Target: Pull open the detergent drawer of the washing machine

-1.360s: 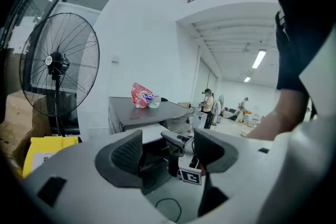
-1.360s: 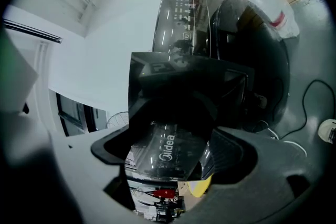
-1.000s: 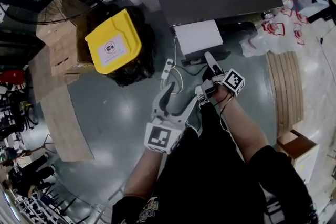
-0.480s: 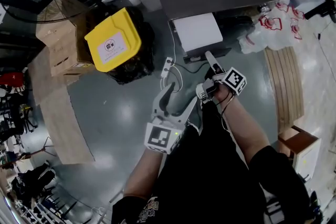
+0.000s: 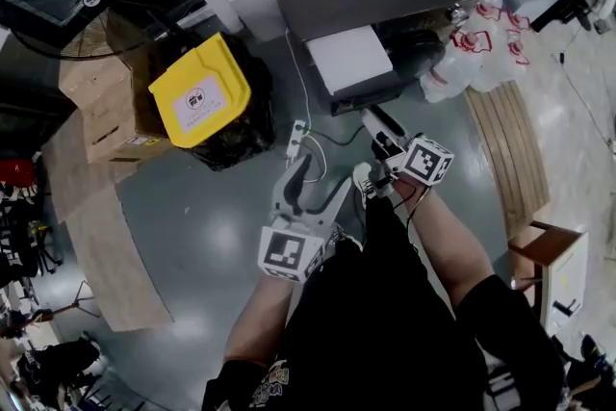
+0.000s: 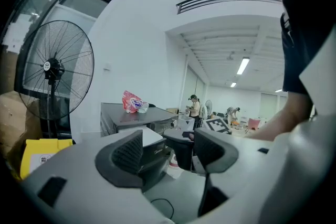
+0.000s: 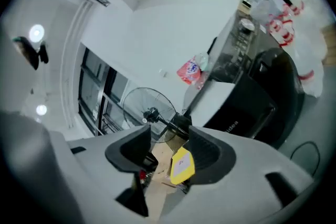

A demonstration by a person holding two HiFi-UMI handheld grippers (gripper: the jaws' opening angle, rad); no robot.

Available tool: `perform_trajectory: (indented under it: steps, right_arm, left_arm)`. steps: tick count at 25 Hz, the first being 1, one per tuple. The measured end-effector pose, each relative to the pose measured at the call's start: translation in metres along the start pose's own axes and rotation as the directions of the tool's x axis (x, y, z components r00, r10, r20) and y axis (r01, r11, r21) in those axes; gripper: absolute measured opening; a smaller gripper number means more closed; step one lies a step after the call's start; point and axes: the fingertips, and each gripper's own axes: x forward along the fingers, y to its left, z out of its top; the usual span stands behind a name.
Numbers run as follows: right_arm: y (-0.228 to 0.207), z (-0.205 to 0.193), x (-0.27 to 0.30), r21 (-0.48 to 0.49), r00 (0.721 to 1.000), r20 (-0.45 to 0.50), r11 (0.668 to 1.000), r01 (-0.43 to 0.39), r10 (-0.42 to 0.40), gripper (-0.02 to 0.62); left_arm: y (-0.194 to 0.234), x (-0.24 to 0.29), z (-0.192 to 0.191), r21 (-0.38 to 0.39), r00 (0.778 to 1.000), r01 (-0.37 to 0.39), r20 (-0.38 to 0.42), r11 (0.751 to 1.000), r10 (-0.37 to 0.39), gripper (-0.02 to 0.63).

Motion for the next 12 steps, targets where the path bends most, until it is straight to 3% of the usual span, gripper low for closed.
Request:
perform_trajectory:
  steps: [4,8,12]
  right_arm:
    - [0.042,-0.001,-0.017,-0.207,0.999,-0.03,0.978,0.004,-0.011,0.145]
    - [0.074,-0.001,-0.033,-0.353,0.999,-0.038,0.936,0.006,-0.021,0.002]
    - [0.1,0.001,-0.053,-0.443,0.998,-0.052,0.897,-0.006,-0.02,0.002]
  left_arm:
    - [-0.007,-0.016,0.004,0.007,0.999,0.032,0.018,0.999,-0.032,0.282]
    - [-0.011,-0.027,0.007,0.011,0.998,0.048,0.027,0.999,-0.048,0.282]
    - [-0.021,-0.032,0.003,0.008,0.998,0.061,0.035,0.998,-0.061,0.282]
